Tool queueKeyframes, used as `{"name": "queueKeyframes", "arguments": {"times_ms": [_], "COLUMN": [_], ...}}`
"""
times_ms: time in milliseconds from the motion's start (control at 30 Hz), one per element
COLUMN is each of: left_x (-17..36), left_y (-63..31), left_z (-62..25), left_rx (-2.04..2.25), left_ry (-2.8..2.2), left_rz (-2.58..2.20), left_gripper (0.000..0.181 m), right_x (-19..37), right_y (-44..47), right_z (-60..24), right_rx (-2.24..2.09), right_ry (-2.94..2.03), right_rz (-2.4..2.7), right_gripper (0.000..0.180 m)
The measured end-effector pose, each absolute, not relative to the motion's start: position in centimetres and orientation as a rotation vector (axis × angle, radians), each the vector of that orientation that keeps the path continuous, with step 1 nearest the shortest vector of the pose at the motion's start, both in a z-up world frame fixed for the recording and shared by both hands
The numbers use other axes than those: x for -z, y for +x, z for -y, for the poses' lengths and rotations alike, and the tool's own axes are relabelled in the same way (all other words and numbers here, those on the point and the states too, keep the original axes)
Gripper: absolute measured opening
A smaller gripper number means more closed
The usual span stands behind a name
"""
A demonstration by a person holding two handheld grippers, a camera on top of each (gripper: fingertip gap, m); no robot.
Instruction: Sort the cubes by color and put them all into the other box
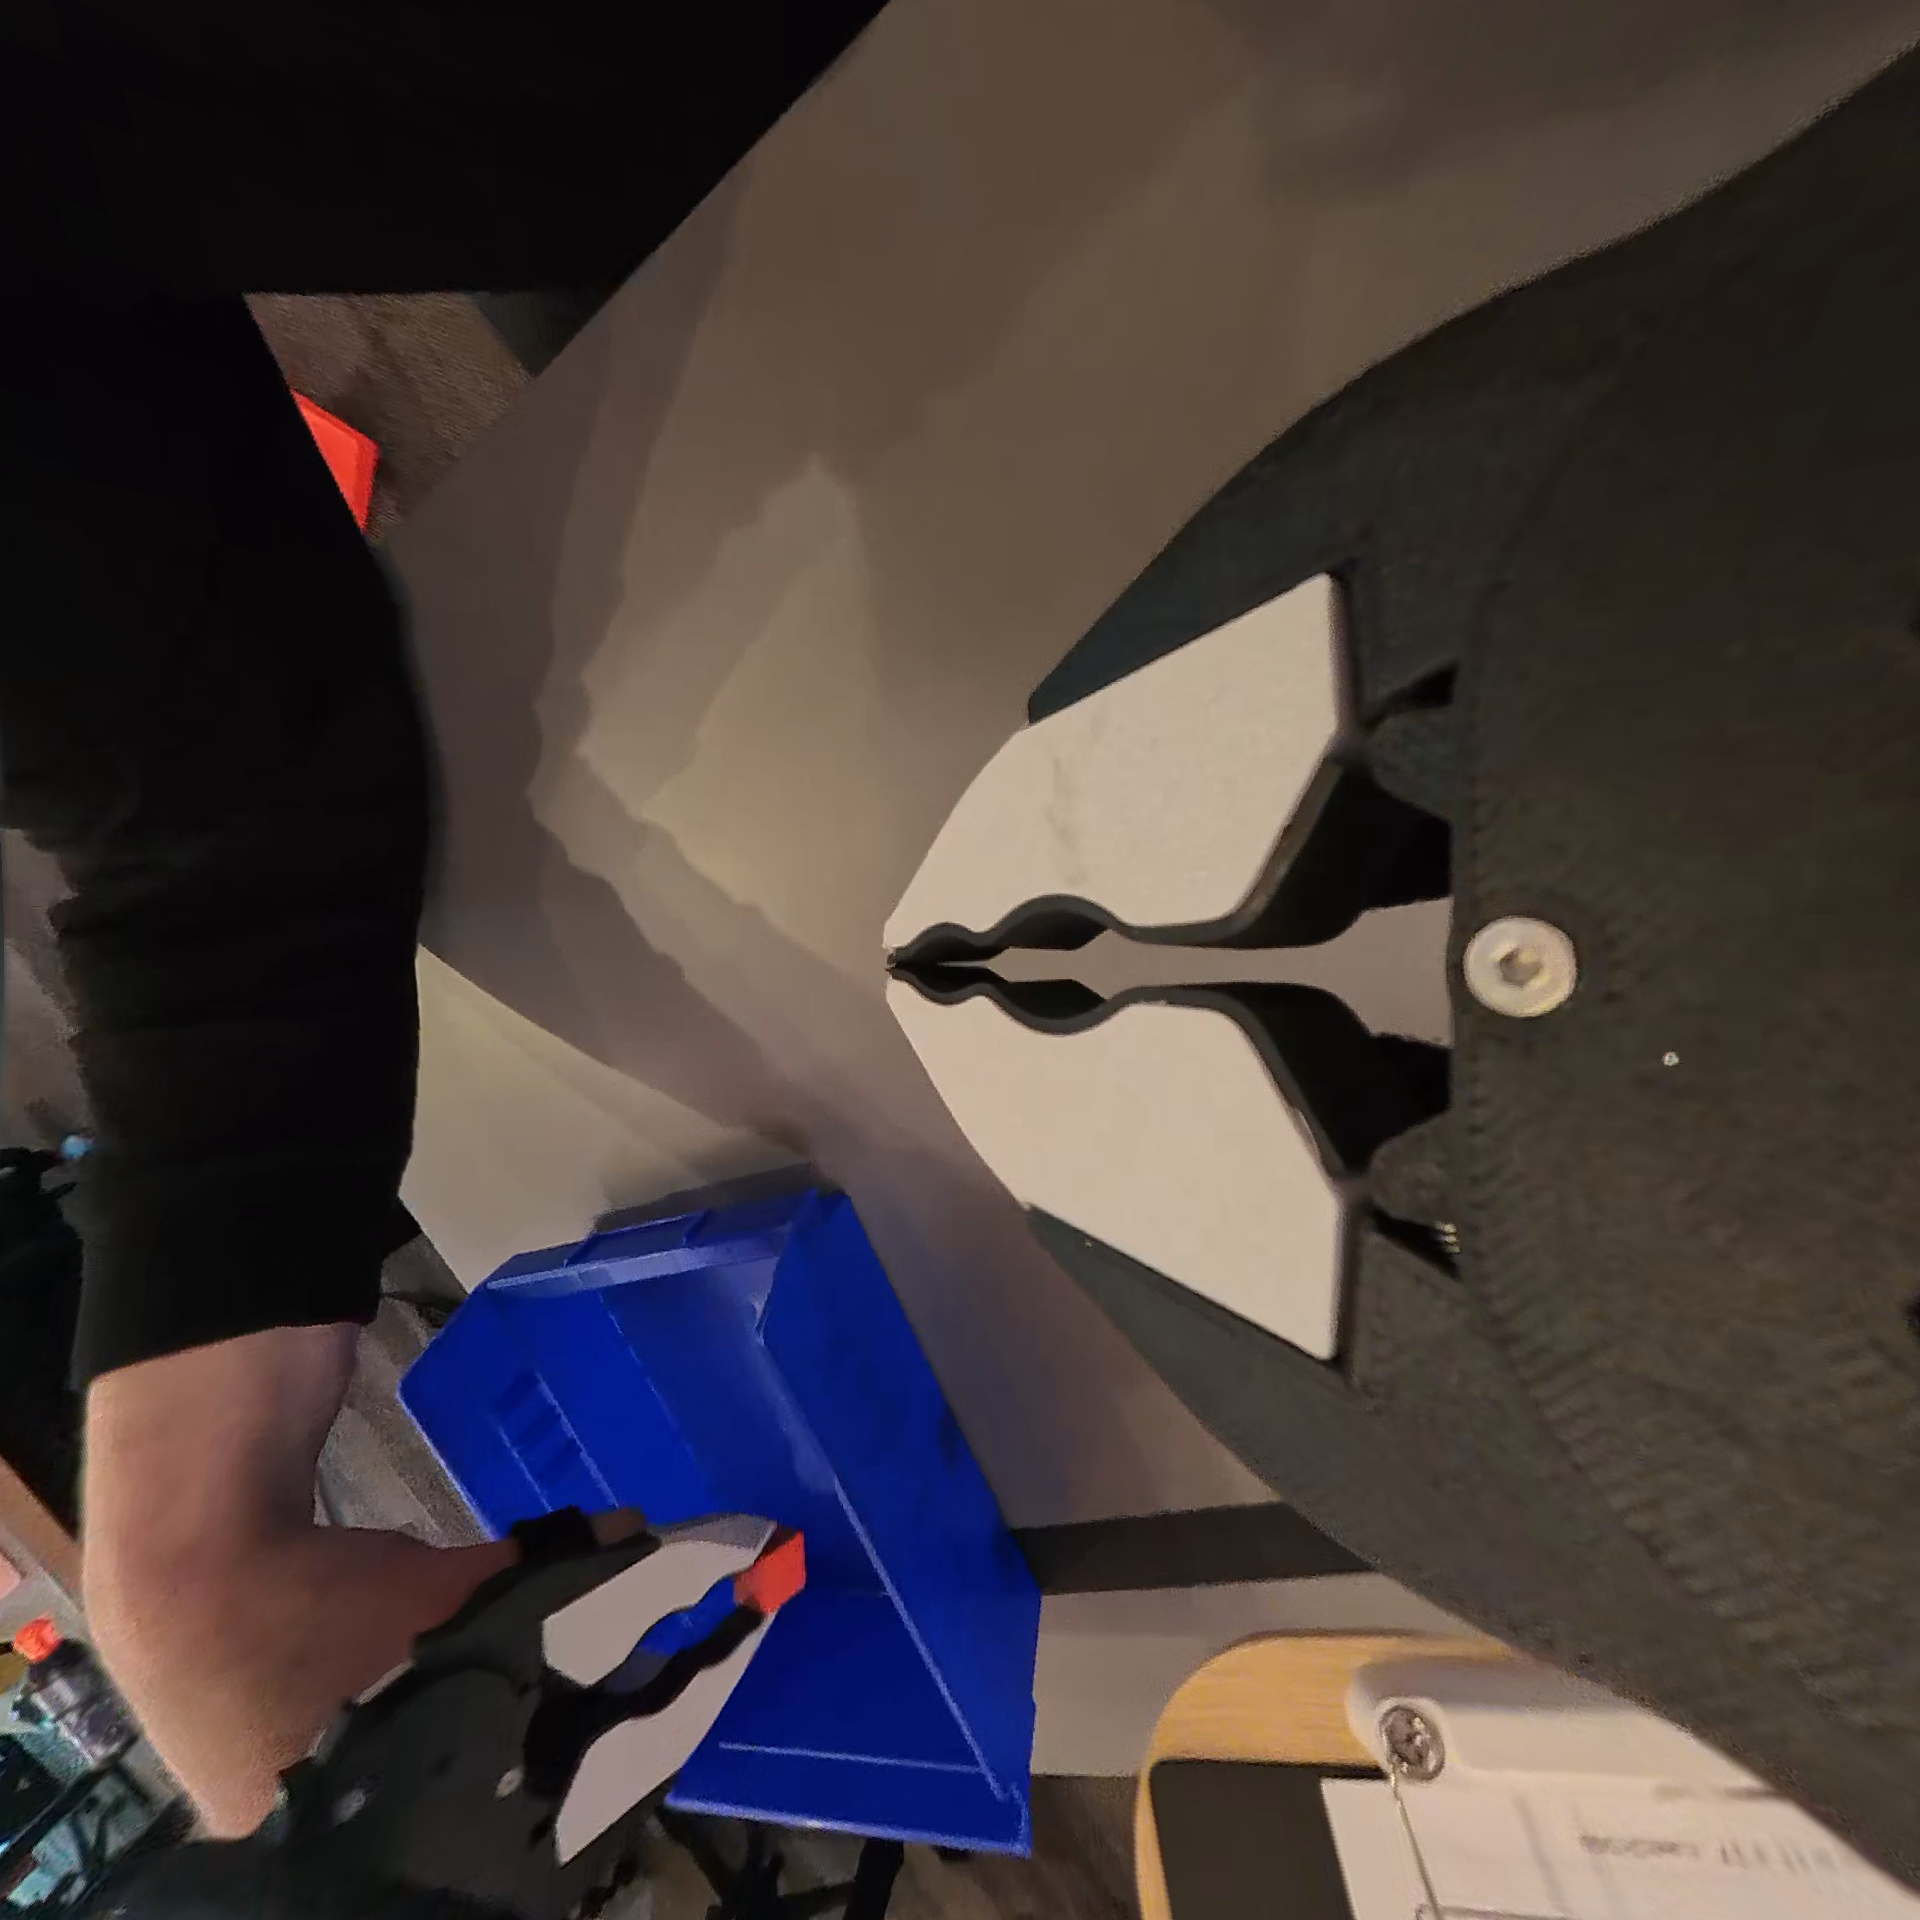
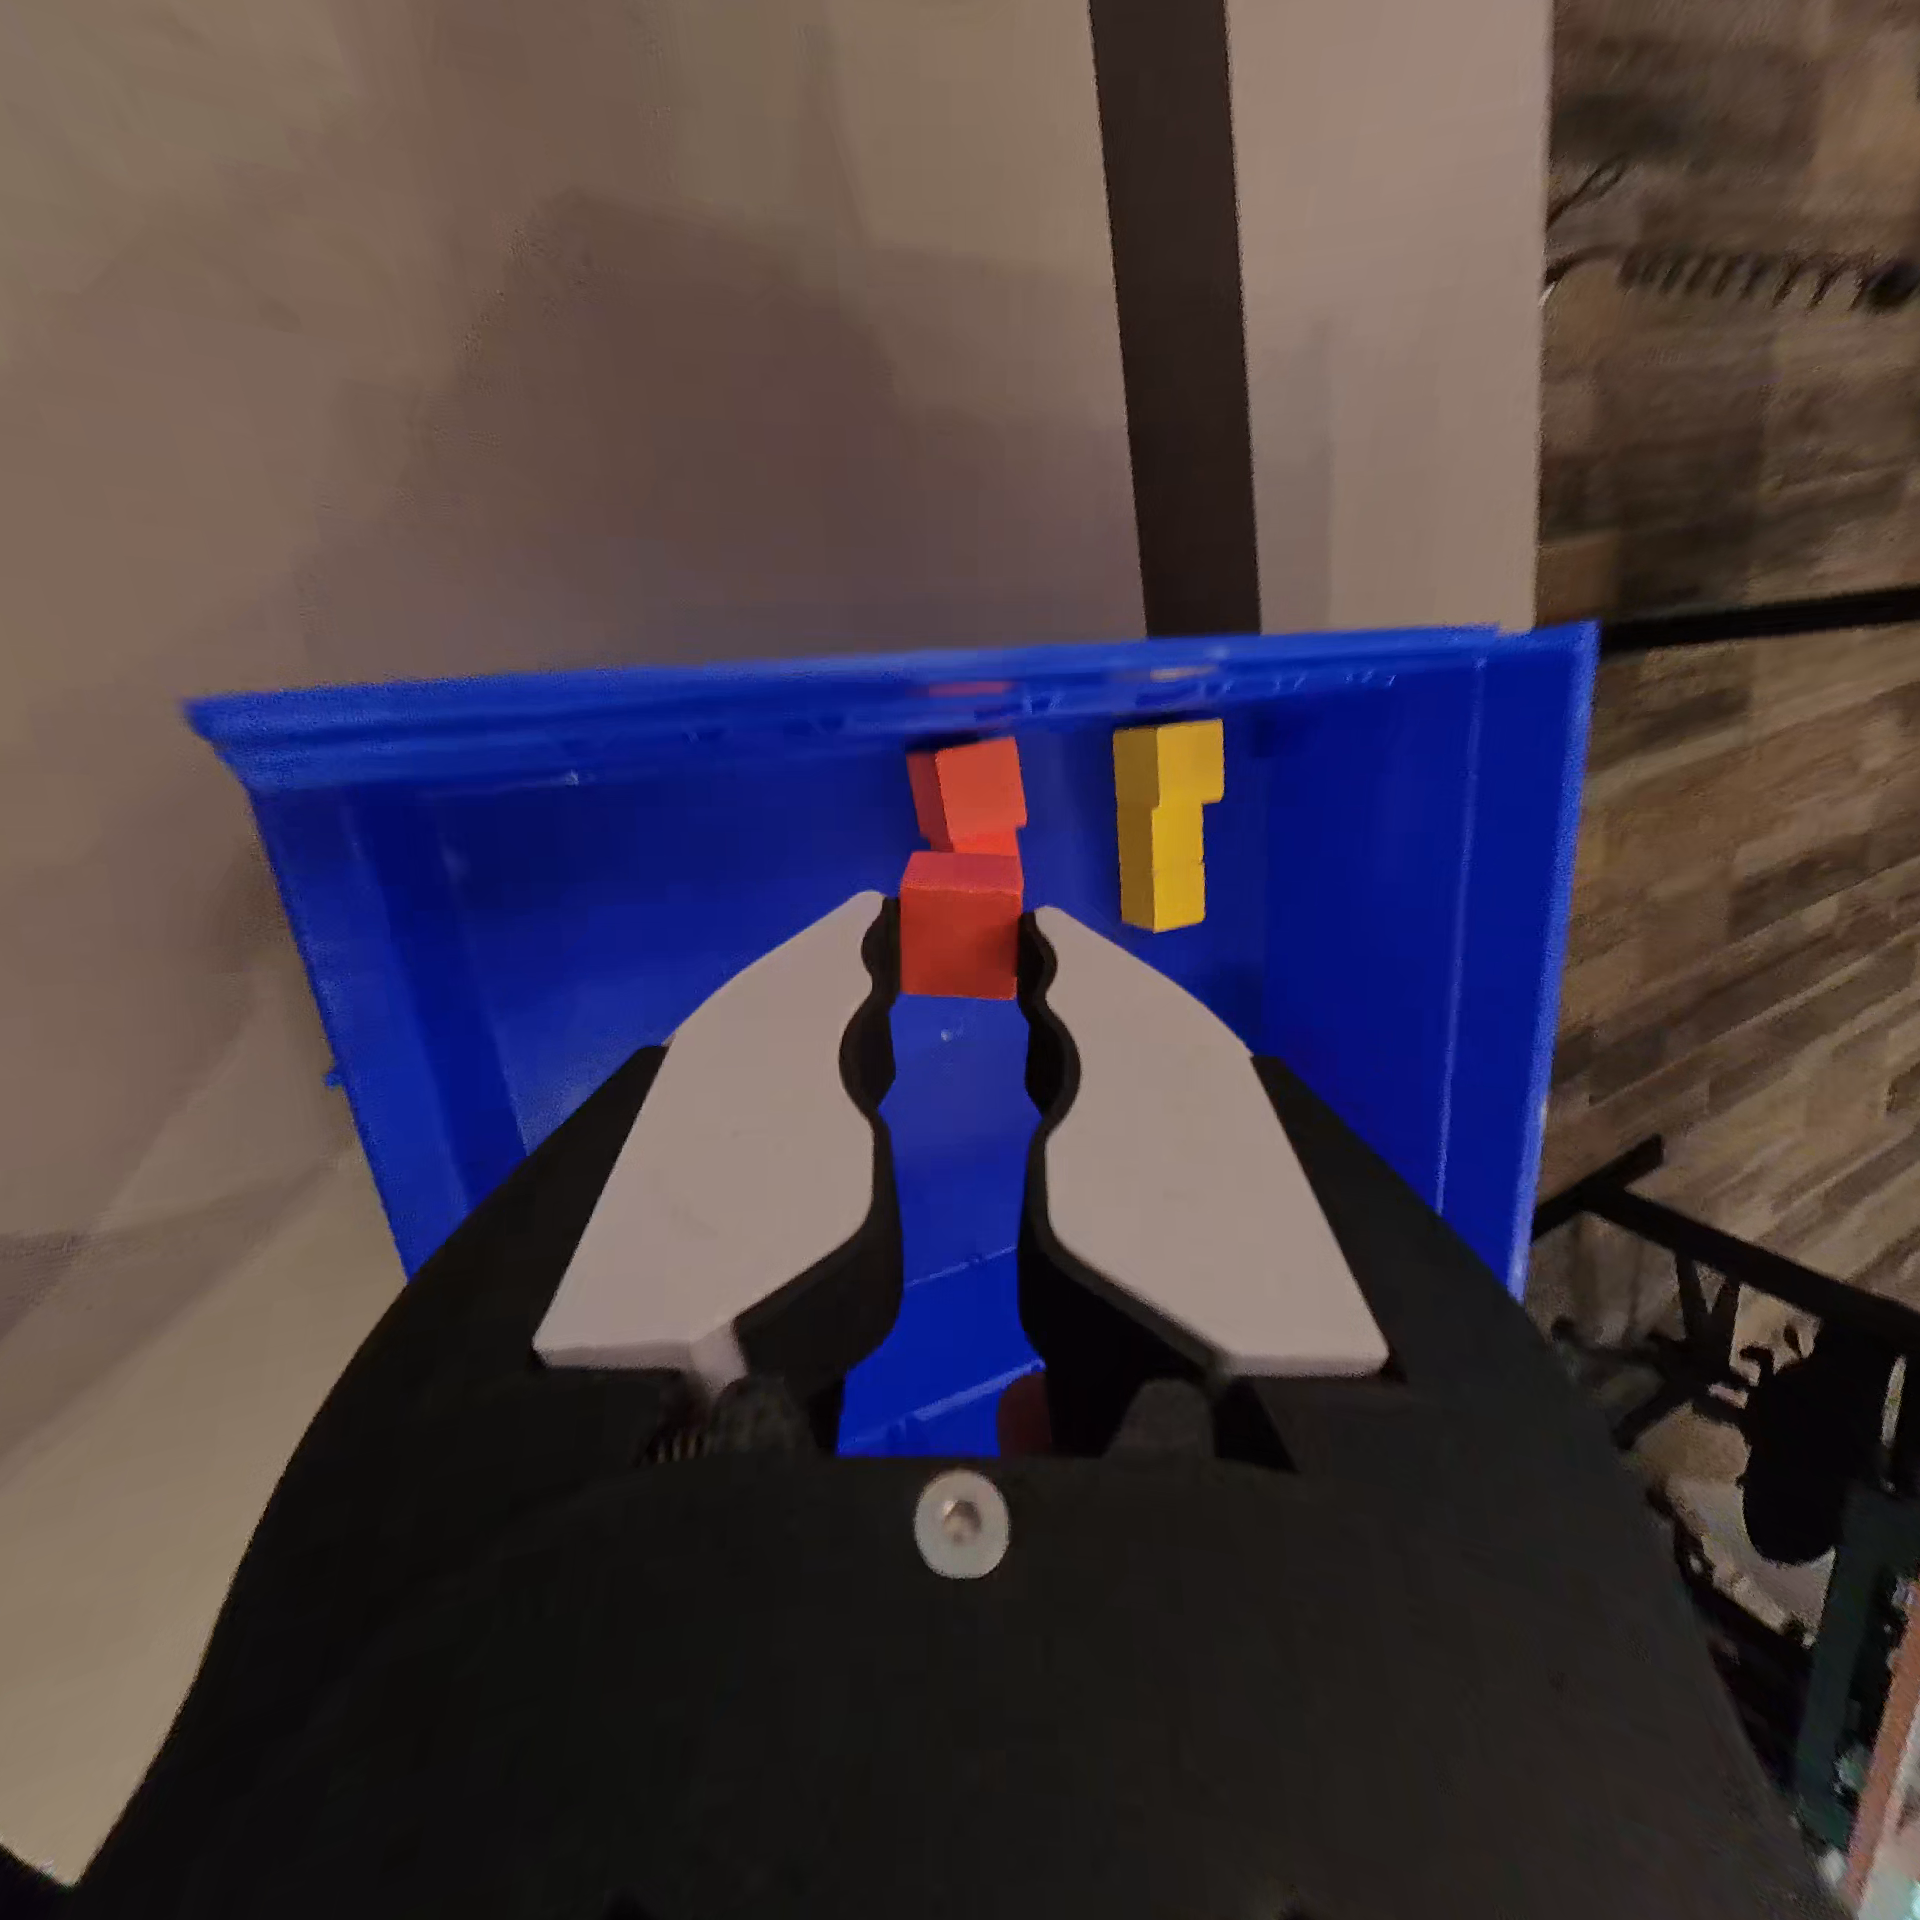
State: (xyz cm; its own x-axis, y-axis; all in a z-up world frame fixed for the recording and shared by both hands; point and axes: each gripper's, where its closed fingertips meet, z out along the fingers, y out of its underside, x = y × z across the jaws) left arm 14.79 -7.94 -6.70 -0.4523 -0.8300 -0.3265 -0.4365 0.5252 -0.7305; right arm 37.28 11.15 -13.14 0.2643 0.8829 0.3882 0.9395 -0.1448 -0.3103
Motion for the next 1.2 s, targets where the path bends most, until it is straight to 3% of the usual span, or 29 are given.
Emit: {"name": "queueKeyframes", "arguments": {"times_ms": [33, 433, 1200], "left_x": [6.7, 6.3, 7.4], "left_y": [15.0, 16.1, 15.9], "left_z": [7.9, 8.0, 7.9], "left_rx": [0.72, 0.699, 0.661], "left_ry": [-1.018, -0.987, -0.991], "left_rz": [-2.093, -2.13, -2.17], "left_gripper": [0.0, 0.0, 0.0], "right_x": [13.7, 18.9, 22.2], "right_y": [37.8, 40.7, 41.3], "right_z": [-11.4, -13.0, -13.9], "right_rx": [0.167, 0.175, 0.2], "right_ry": [-2.082, -2.311, -2.372], "right_rz": [1.652, 1.716, 1.751], "right_gripper": [0.021, 0.022, 0.022]}}
